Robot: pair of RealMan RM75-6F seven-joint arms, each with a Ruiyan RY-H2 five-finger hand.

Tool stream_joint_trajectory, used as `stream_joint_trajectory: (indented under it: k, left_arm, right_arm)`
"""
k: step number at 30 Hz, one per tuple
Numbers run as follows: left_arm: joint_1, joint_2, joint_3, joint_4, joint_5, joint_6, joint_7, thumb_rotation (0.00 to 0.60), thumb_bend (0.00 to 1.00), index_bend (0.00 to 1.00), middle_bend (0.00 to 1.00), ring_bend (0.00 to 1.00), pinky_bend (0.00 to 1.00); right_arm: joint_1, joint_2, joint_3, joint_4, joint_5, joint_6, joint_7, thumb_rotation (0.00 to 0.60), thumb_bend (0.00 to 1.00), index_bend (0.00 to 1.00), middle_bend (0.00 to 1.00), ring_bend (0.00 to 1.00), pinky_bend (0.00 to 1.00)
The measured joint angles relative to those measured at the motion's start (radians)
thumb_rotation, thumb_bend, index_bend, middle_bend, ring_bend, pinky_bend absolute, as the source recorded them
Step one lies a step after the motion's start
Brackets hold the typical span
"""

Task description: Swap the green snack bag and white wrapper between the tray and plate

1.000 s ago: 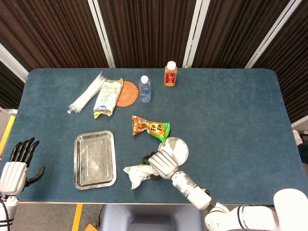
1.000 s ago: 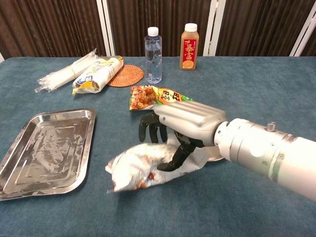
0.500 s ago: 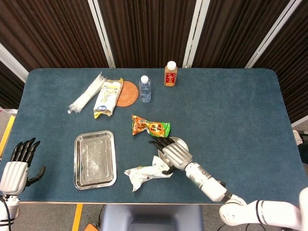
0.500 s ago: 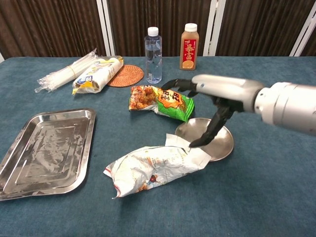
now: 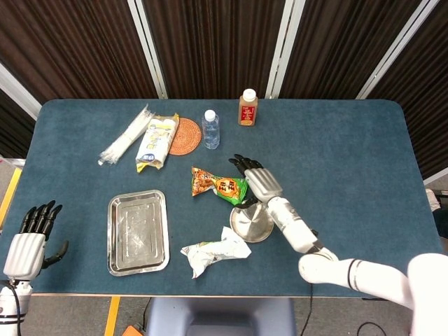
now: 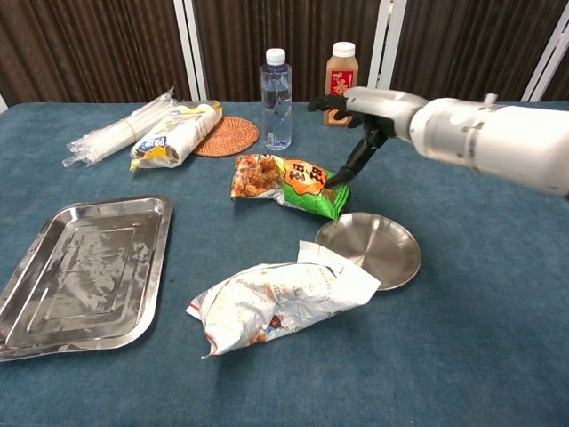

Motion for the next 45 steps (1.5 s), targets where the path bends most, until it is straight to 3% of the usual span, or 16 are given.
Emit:
stream_joint_trajectory:
  k: [9,12,15,20,26,30,36,45]
  left_arm:
    - [-0.002,-0.001,-0.008,0.015,-0.020,-0.026,-0.006,0.600,0.37,0.00,0.00,0.00,0.04]
    - [-0.002,0.000,-0.009,0.018,-0.024,-0.032,-0.007,0.600,0.37,0.00,0.00,0.00,0.04]
    - [0.002,0.003,-0.011,0.017,-0.028,-0.031,-0.006,0.600,0.37,0.00,0.00,0.00,0.04]
    - [0.003,0.007,-0.011,0.015,-0.032,-0.040,-0.003,0.600,0.37,0.00,0.00,0.00,0.04]
    - [0.004,0.010,-0.012,0.008,-0.032,-0.041,0.002,0.600,0.37,0.00,0.00,0.00,0.04]
    - [0.005,0.011,-0.010,0.004,-0.027,-0.038,0.008,0.600,0.37,0.00,0.00,0.00,0.04]
    - [0.006,0.012,-0.004,-0.007,-0.010,-0.029,0.023,0.600,0.37,0.00,0.00,0.00,0.04]
    - [0.009,0.013,0.016,-0.034,0.023,-0.018,0.058,0.600,0.37,0.00,0.00,0.00,0.04]
  right_arm:
    - [0.147,-0.197,0.011,0.242,0.191,-0.061,-0.099,0.600,0.17,0.00,0.00,0.00,0.19]
    - [0.163,-0.226,0.012,0.279,0.203,-0.070,-0.105,0.600,0.17,0.05,0.11,0.03,0.25]
    - [0.169,-0.270,0.016,0.332,0.202,-0.052,-0.100,0.600,0.22,0.30,0.30,0.20,0.45]
    - [0.175,-0.346,0.020,0.447,0.164,-0.030,-0.070,0.600,0.31,0.62,0.54,0.53,0.73]
    - [0.167,-0.373,0.029,0.472,0.070,0.024,-0.019,0.600,0.37,0.74,0.62,0.61,0.81]
    - [0.151,-0.350,0.027,0.441,-0.011,0.059,0.015,0.600,0.37,0.75,0.63,0.62,0.81]
    - [0.098,-0.256,0.000,0.279,-0.138,0.126,0.066,0.600,0.37,0.76,0.64,0.62,0.81]
    - [-0.073,0.054,-0.120,-0.055,-0.297,0.215,0.105,0.600,0.37,0.75,0.64,0.62,0.80]
